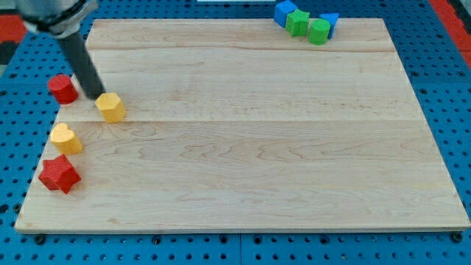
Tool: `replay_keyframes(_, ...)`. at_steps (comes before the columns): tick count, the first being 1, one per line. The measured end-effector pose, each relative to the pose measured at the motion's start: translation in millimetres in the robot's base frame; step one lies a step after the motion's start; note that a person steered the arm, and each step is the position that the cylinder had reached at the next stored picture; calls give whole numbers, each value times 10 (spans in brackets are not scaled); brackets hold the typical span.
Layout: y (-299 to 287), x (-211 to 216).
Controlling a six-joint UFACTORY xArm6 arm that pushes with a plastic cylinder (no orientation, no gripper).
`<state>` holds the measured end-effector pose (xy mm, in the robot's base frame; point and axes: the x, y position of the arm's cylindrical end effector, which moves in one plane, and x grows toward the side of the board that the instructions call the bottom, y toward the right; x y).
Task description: Push the hexagon towards right to the heart
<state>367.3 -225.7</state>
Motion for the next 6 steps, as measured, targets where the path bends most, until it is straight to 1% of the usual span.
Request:
replay_keyframes(1, 37, 252)
replay_keyframes(2, 82, 959)
replay_keyframes(3, 227, 809)
replay_keyframes(4, 294, 400)
replay_keyframes(5, 490, 407)
replay_keyframes(6, 911, 736)
